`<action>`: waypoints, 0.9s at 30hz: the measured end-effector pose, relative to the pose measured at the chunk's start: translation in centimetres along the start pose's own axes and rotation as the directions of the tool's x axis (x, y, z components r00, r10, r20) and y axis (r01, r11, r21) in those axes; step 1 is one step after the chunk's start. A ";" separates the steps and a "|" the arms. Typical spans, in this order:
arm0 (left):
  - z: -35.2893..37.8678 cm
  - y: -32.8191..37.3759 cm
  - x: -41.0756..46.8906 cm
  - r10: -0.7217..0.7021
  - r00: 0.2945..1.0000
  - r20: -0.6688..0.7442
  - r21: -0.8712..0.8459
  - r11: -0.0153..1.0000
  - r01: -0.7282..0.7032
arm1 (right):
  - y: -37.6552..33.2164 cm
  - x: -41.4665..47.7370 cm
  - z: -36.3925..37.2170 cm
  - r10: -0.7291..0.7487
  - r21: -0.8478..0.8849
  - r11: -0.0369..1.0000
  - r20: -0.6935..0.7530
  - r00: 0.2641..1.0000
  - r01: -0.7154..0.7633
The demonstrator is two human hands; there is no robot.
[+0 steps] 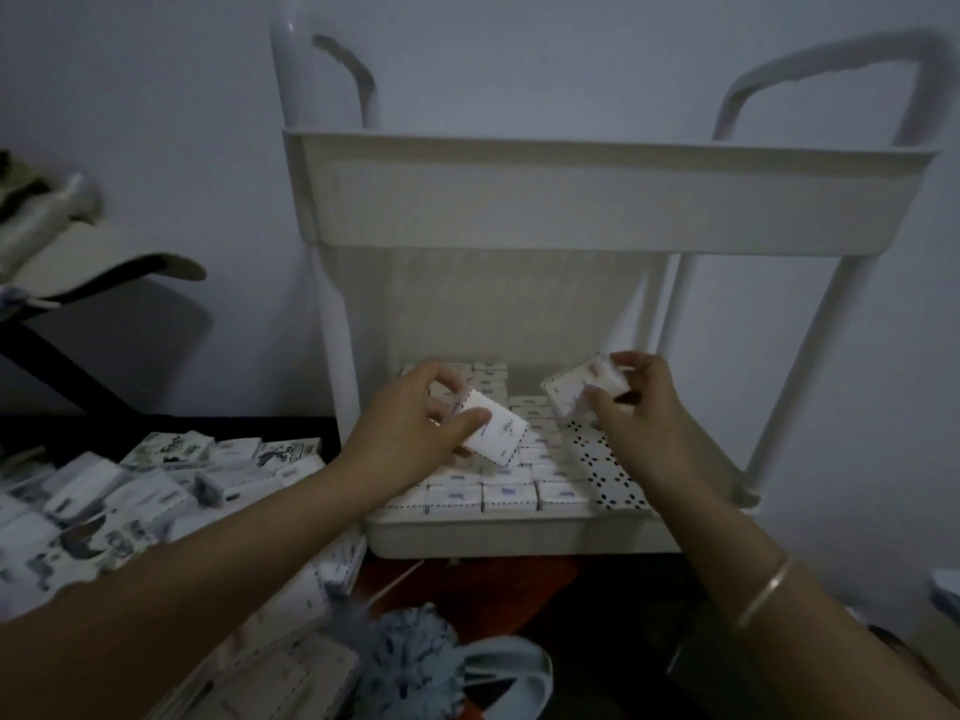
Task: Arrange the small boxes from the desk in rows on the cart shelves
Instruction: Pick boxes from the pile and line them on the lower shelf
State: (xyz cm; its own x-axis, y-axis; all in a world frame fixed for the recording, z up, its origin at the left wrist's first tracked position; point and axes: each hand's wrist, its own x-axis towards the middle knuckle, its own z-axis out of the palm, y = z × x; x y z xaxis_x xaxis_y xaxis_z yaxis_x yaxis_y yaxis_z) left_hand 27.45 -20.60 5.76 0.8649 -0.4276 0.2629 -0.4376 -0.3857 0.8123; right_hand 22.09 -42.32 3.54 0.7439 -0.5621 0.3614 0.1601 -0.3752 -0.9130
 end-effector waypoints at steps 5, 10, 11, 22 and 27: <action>0.9 -1.0 2.2 0.088 0.996 -0.023 0.153 0.985 -0.084 | 1.6 5.6 2.6 -0.160 -0.203 0.964 0.062 0.985 0.169; 1.2 -0.9 2.7 0.099 0.991 0.088 0.207 0.971 -0.116 | 4.0 7.9 4.6 -0.015 -0.213 0.974 0.288 0.958 0.080; 1.3 -1.0 2.8 0.096 0.989 0.109 0.208 0.971 -0.117 | 4.4 8.0 4.8 0.003 -0.213 0.975 0.318 0.948 0.068; 1.3 0.8 8.0 0.297 0.928 -0.223 0.271 0.934 -0.234 | 5.7 7.8 5.3 0.195 -0.206 0.973 0.464 0.864 -0.109; 4.2 -0.3 12.9 0.316 0.944 -0.096 0.366 0.893 -0.262 | 5.6 7.4 5.1 0.294 -0.164 0.955 0.405 0.866 -0.247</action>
State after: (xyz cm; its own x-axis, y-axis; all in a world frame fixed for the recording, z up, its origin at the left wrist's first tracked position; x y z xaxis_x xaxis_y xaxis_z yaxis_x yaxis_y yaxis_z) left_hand 37.72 -29.48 6.73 0.7016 -0.4473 0.5547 -0.7073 -0.5317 0.4659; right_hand 31.77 -44.85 0.17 0.9539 -0.2984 -0.0317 -0.1375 -0.3408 -0.9300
